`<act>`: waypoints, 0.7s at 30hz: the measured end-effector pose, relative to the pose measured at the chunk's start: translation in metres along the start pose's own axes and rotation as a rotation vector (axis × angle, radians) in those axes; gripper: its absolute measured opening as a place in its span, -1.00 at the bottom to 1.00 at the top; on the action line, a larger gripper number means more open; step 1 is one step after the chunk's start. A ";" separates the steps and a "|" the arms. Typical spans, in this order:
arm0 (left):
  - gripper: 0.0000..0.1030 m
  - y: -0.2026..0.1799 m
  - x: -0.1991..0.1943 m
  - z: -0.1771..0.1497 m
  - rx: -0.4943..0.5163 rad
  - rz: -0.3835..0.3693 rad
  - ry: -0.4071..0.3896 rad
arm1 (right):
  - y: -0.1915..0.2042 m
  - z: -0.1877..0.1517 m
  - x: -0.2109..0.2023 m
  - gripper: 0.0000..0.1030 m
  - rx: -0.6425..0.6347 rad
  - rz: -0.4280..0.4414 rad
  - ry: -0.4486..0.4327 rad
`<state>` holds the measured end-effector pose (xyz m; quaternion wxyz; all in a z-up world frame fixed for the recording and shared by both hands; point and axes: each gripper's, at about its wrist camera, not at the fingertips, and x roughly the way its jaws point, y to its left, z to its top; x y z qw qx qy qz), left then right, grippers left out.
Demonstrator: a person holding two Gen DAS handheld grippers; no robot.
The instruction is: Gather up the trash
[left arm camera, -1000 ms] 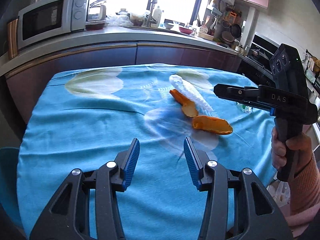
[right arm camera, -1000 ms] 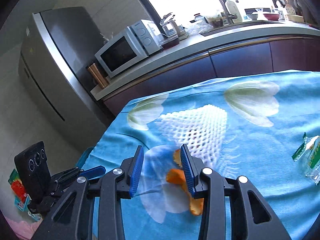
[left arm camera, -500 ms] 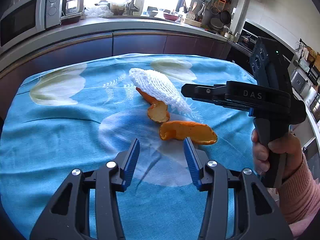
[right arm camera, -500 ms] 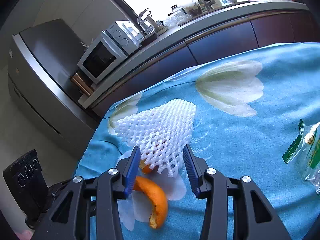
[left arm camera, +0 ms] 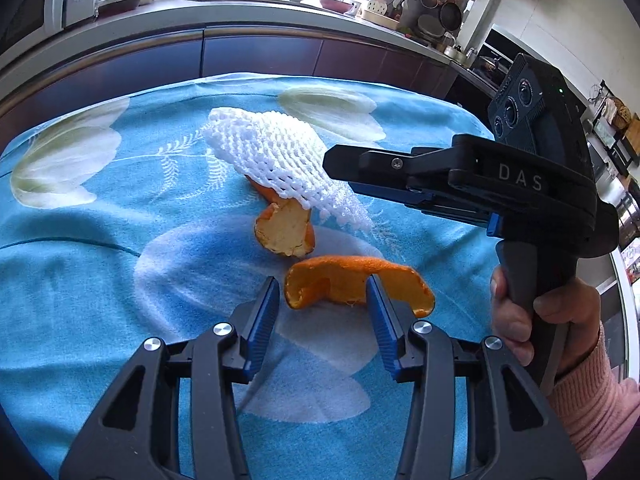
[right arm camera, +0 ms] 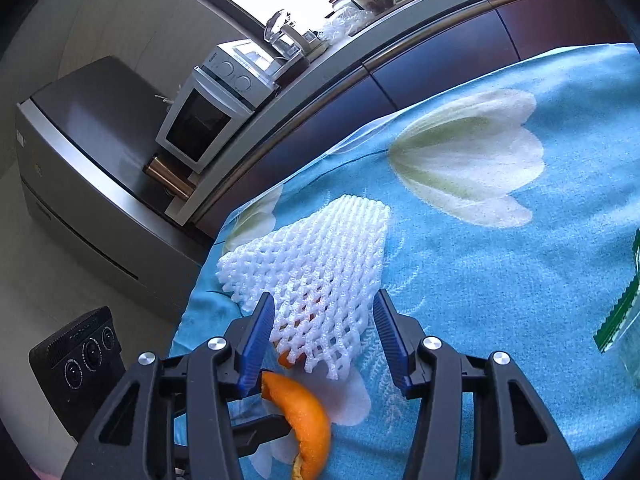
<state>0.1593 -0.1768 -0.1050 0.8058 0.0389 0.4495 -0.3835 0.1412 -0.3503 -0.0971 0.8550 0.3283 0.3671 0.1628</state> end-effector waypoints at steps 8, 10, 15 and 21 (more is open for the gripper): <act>-0.63 0.001 0.004 0.000 -0.021 -0.003 0.006 | -0.004 0.000 0.010 -0.34 0.017 0.023 0.032; -0.67 0.002 0.004 0.000 -0.030 -0.002 -0.001 | -0.003 0.000 0.010 -0.48 0.018 0.018 0.031; -0.76 0.001 -0.007 -0.005 -0.028 -0.009 -0.024 | 0.002 -0.002 0.008 -0.90 -0.003 0.020 0.021; -0.79 0.004 -0.025 -0.011 -0.034 -0.014 -0.055 | 0.003 -0.007 -0.003 -0.93 -0.008 0.048 -0.004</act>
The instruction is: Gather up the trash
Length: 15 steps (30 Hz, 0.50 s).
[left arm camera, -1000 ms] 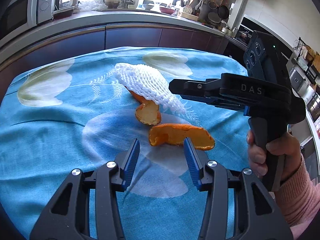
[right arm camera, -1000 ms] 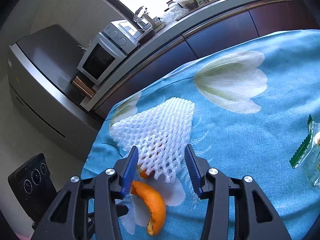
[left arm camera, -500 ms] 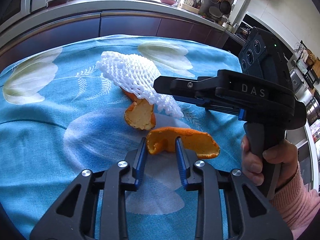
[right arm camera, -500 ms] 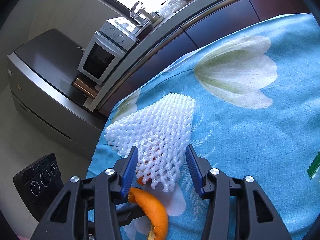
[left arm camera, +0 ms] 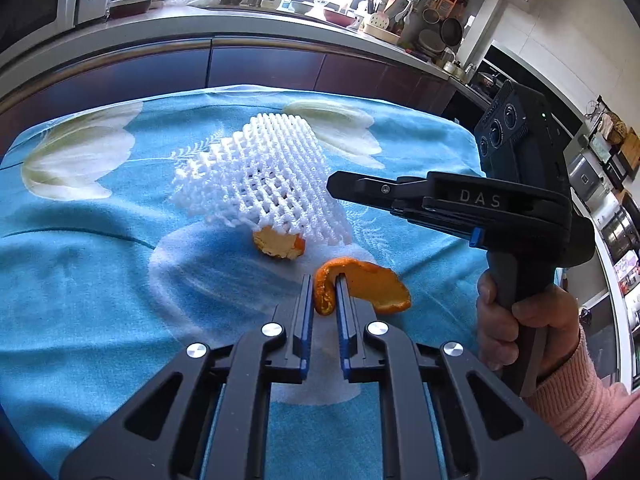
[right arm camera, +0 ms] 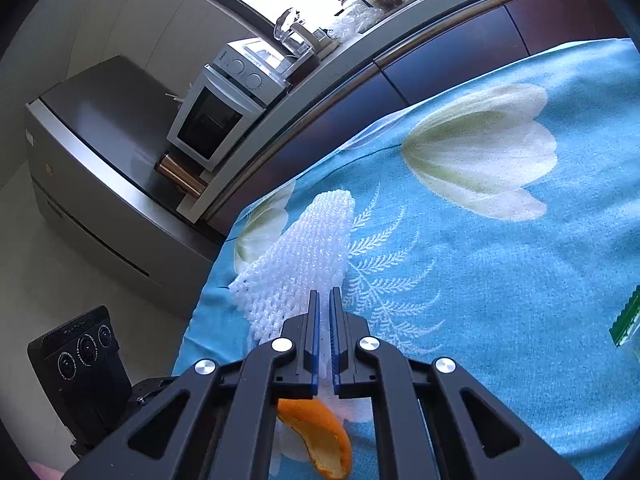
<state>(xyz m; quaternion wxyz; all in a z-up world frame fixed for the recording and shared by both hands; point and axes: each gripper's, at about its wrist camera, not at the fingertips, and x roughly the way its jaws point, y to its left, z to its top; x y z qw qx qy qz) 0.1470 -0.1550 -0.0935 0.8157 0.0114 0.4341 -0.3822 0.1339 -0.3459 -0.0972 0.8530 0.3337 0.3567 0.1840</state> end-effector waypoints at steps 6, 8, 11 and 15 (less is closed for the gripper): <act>-0.79 0.009 -0.018 -0.005 -0.033 0.006 -0.026 | 0.004 0.000 -0.010 -0.93 -0.007 0.012 -0.019; -0.80 0.014 -0.025 -0.007 -0.041 0.013 -0.037 | 0.006 -0.001 -0.012 -0.94 -0.005 0.029 -0.023; -0.80 0.021 -0.037 -0.012 -0.045 0.032 -0.054 | 0.008 -0.002 -0.016 -0.97 -0.010 0.045 -0.026; -0.80 0.031 -0.051 -0.020 -0.060 0.052 -0.064 | 0.012 -0.005 -0.019 -0.96 -0.020 0.057 -0.021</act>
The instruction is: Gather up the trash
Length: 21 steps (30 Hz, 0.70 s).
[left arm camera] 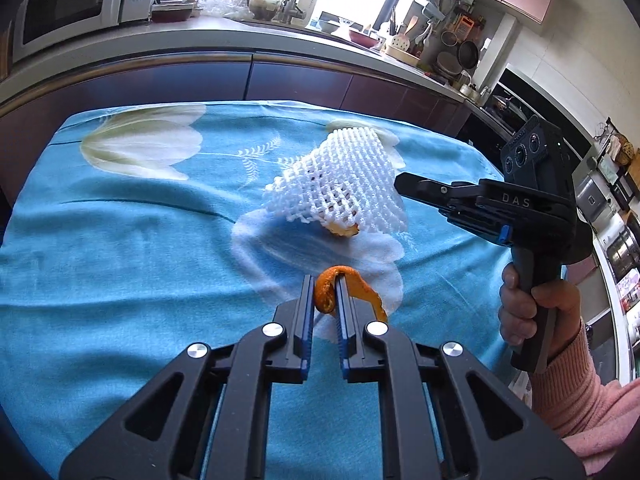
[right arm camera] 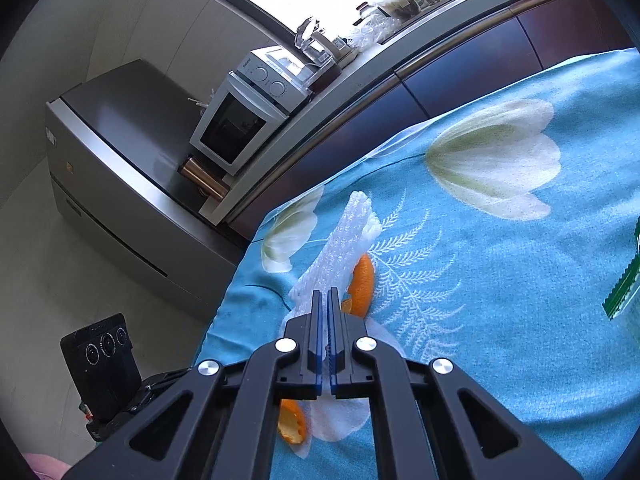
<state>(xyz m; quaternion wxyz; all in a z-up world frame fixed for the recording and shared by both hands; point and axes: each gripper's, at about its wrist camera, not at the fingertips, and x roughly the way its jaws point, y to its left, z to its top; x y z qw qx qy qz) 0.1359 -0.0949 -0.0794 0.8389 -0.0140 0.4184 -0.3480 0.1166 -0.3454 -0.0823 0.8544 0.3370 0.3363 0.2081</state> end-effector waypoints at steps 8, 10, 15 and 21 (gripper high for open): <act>-0.75 0.017 -0.002 -0.015 -0.028 0.021 0.022 | -0.015 -0.006 0.013 -0.30 0.082 -0.009 0.038; -0.74 0.018 0.000 -0.017 -0.028 0.027 0.032 | -0.017 -0.007 0.015 -0.24 0.096 -0.011 0.040; -0.43 0.018 0.008 -0.020 -0.022 0.029 0.050 | -0.018 -0.004 0.025 -0.16 0.112 -0.034 0.049; -0.42 0.021 0.014 -0.020 -0.037 0.022 0.055 | -0.015 -0.003 0.035 -0.40 0.111 -0.032 0.059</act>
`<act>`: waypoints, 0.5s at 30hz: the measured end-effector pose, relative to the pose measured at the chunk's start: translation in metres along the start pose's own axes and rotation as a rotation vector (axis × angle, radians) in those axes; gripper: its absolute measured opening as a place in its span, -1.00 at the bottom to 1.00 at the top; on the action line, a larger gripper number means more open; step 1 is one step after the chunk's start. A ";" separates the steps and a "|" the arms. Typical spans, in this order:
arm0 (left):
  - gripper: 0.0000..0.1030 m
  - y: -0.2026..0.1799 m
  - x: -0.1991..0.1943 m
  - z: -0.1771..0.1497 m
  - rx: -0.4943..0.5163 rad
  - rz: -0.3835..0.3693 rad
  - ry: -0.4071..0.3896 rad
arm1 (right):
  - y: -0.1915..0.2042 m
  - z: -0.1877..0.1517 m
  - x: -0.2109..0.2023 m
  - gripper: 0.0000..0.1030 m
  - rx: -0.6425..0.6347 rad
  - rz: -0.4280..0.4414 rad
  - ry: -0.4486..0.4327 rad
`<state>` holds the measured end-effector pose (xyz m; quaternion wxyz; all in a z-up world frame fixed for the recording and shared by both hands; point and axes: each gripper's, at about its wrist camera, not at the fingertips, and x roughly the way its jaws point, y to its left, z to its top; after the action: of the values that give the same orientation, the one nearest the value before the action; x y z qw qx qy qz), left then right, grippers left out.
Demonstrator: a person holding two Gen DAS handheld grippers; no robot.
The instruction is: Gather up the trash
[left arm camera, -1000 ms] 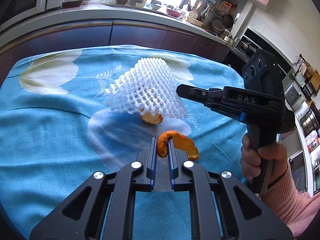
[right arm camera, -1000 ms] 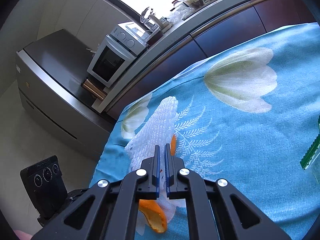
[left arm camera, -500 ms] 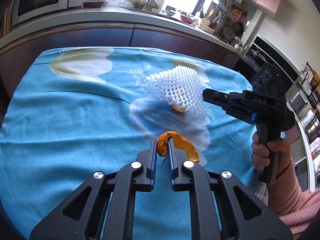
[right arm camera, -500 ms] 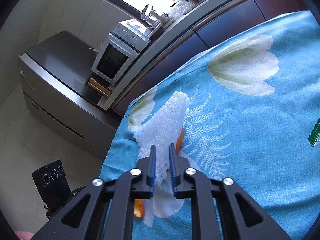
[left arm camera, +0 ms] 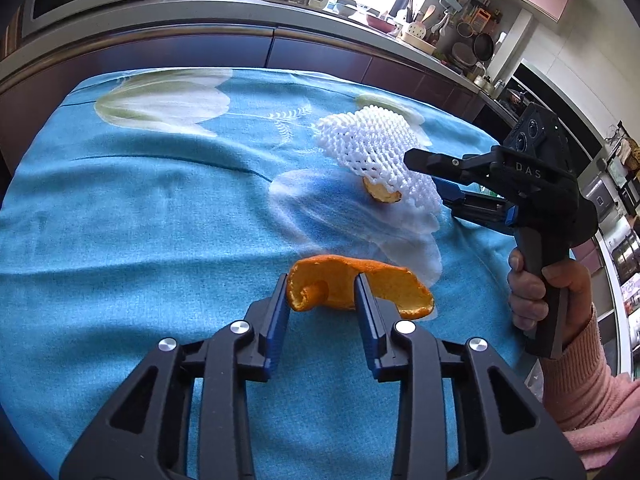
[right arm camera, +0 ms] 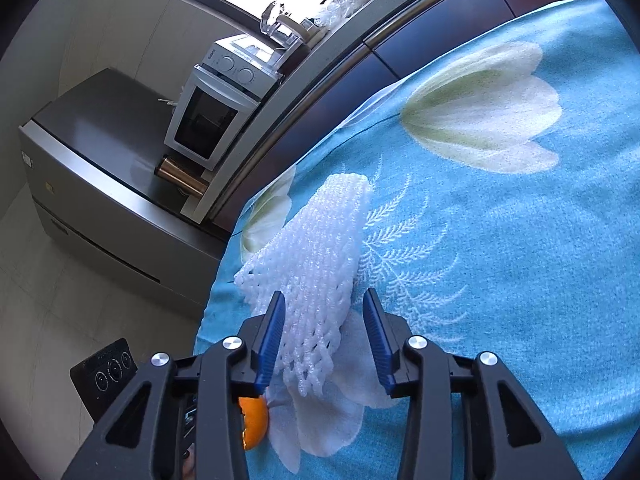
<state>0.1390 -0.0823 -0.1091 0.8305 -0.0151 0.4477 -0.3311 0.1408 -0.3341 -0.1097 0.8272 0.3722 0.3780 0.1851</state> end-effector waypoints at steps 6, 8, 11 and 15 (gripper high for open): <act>-0.71 0.004 -0.002 -0.001 -0.031 0.006 -0.006 | 0.007 -0.003 -0.005 -0.80 -0.040 -0.003 -0.018; -0.75 0.006 -0.005 -0.001 -0.036 -0.003 -0.014 | 0.010 -0.005 -0.009 -0.81 -0.054 0.004 -0.023; -0.78 0.006 -0.012 0.000 -0.038 -0.006 -0.031 | 0.017 -0.008 -0.017 -0.81 -0.080 0.018 -0.033; -0.79 0.007 -0.026 -0.001 -0.038 -0.001 -0.060 | 0.033 -0.009 -0.024 -0.82 -0.125 0.042 -0.046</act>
<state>0.1318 -0.0622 -0.0929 0.8430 -0.0409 0.4286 -0.3224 0.1172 -0.3228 -0.0771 0.8533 0.3316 0.3388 0.2172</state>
